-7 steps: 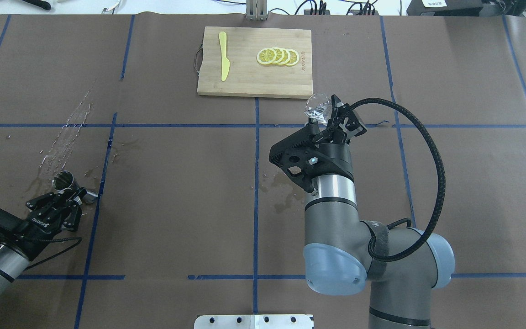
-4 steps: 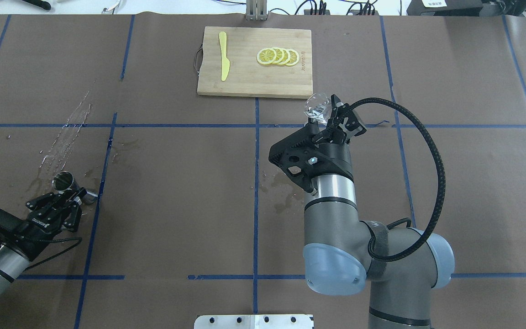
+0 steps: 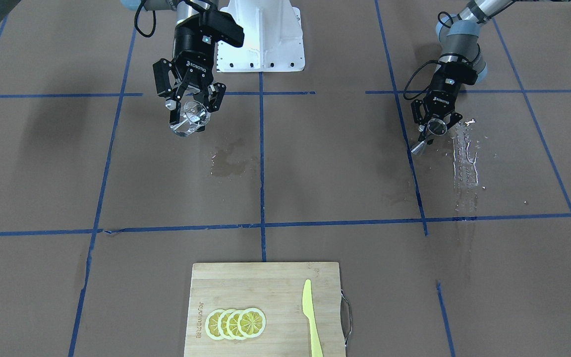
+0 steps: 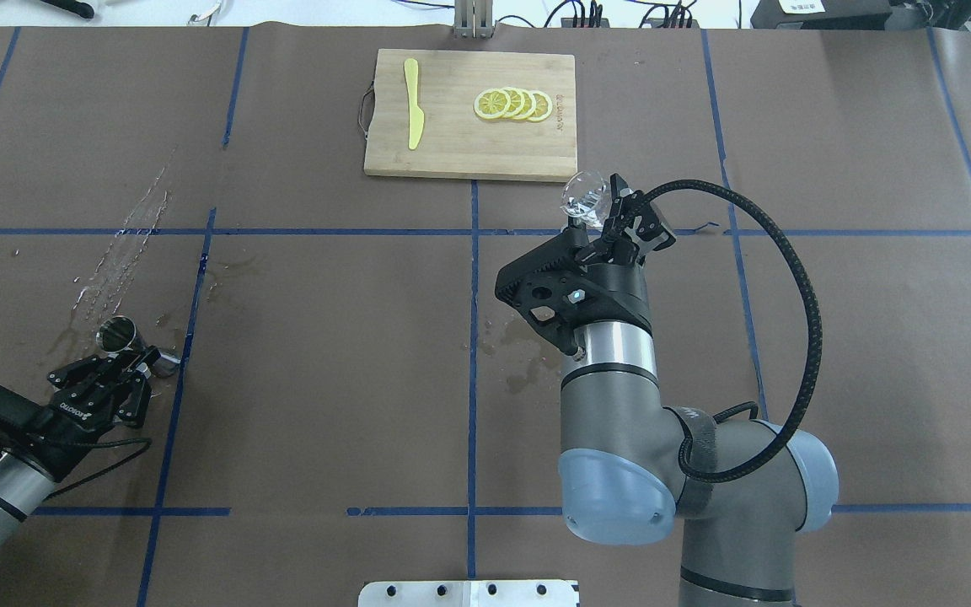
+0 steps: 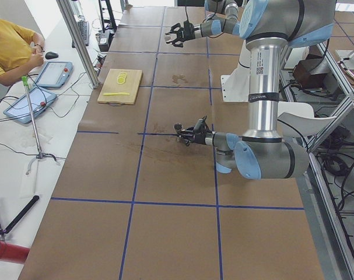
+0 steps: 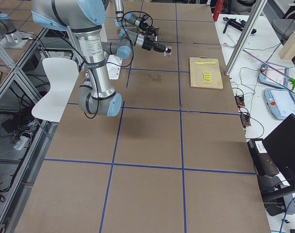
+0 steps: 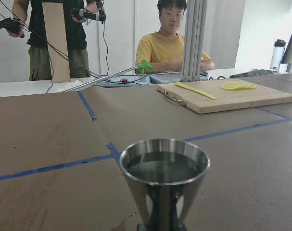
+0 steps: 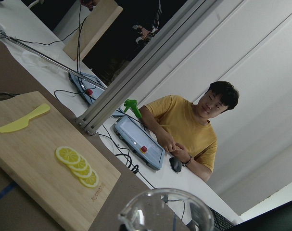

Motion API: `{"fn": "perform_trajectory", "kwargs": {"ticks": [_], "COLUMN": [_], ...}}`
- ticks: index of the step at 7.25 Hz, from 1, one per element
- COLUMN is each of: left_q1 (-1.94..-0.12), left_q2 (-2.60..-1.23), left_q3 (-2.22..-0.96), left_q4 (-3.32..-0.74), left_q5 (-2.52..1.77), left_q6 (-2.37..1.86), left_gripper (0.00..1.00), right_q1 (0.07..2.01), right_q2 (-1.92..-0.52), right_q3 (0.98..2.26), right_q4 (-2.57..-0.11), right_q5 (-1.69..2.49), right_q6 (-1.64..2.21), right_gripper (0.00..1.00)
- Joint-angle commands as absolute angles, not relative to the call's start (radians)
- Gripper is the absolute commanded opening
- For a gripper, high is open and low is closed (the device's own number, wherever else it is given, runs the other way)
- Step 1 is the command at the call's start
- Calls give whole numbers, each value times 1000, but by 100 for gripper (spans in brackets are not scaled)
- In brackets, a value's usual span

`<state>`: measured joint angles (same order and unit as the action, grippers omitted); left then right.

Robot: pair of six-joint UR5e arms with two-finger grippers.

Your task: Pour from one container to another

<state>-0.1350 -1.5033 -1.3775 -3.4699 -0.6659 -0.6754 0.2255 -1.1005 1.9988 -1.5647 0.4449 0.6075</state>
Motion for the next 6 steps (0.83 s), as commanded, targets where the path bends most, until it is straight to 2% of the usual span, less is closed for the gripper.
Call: {"fn": "perform_trajectory", "kwargs": {"ticks": [1, 3, 6], "left_q1": [-135, -135, -135], "left_q2": [-1503, -1503, -1503], "left_q3": [-1376, -1376, -1376], "left_q4": [-3470, -3468, -3470], "left_q5": [-666, -666, -666], "left_q6": [-676, -676, -676], "left_gripper": [0, 4, 26], "right_q1": [225, 225, 225], "right_q2": [-1100, -1100, -1100], "right_q3": [1999, 2000, 1999], "right_q4": [-1565, -1565, -1565], "right_q5": [445, 445, 445], "right_q6": [607, 609, 607], "right_gripper": [0, 0, 0]}}
